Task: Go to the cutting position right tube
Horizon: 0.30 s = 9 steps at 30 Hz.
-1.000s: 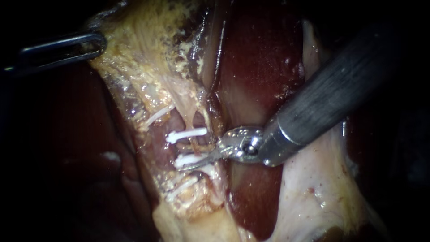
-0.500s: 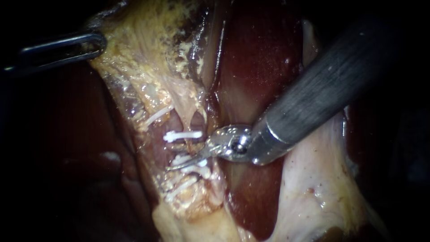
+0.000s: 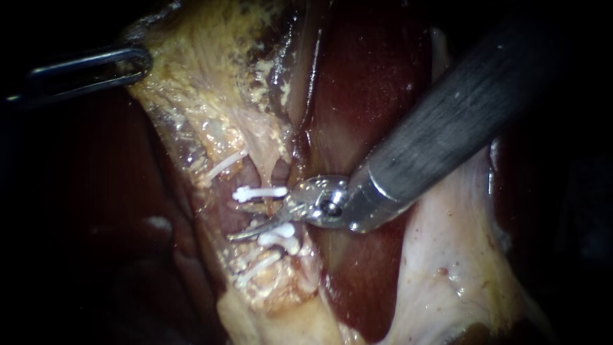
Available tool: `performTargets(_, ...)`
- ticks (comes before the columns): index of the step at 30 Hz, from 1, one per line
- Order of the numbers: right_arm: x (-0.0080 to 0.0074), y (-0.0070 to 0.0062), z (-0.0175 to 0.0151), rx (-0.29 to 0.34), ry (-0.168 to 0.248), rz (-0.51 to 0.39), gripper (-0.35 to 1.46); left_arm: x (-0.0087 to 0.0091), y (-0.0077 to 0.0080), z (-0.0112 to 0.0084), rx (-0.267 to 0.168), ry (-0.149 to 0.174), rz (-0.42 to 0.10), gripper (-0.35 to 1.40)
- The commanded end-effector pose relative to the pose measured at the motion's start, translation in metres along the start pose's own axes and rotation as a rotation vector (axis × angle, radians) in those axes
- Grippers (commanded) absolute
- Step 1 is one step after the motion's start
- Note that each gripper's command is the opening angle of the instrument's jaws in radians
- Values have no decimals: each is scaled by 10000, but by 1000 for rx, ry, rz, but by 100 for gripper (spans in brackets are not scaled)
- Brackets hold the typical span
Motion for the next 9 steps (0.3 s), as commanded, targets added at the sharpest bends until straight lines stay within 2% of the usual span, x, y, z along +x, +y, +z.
performTargets(1, 0, -1, 0, 1, 0, -1, 114, 0, 0, 0, 0, 0, 0, -35)
performTargets(9, 0, -1, -1, 3, -1, -2, 114, 0, 0, 0, 0, 0, 0, -35)
